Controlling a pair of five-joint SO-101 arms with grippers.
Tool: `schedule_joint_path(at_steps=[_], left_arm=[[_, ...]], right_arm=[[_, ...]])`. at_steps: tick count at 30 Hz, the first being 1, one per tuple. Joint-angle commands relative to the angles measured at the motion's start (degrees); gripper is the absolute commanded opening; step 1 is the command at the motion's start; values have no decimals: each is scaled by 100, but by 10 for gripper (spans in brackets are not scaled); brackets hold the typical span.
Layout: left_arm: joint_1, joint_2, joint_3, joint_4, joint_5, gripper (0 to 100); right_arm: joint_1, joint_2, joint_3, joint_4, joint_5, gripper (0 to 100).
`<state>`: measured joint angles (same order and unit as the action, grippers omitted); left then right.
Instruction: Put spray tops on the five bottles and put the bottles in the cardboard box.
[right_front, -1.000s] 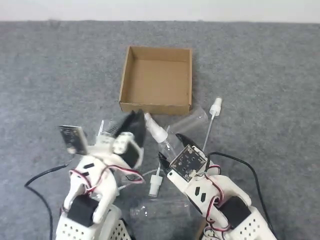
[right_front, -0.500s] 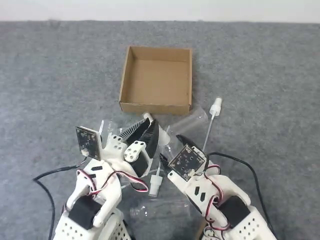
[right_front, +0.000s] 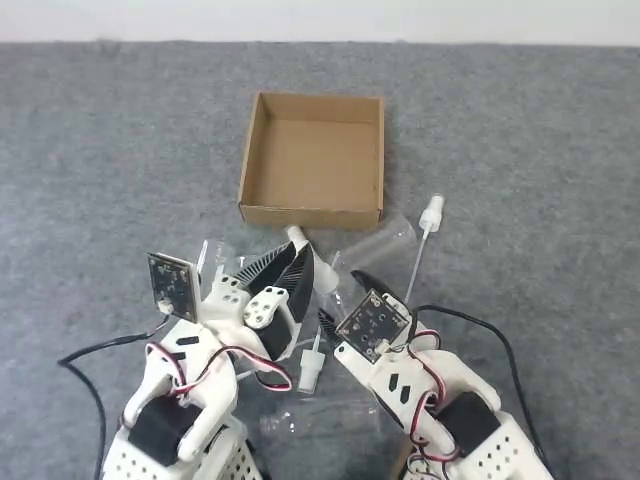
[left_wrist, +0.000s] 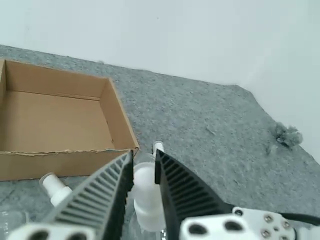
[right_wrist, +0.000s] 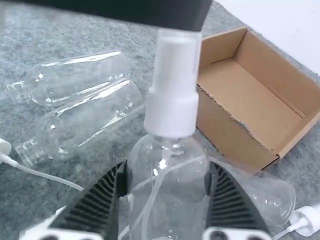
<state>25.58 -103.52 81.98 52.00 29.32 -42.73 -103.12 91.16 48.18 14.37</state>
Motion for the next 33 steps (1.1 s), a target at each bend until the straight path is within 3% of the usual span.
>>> schedule_joint_path(at_steps=[1,22,33], left_arm=[[97,-79,-136,176,-26,66],[9,-88,-655,448,-9,66],[-791,-88,-620,237,-9,66]], right_arm=[[92,-92,-246,-84,26,111],[470,-92,-193,-119,18,111],[971,-92,-387,-505,-466,111]])
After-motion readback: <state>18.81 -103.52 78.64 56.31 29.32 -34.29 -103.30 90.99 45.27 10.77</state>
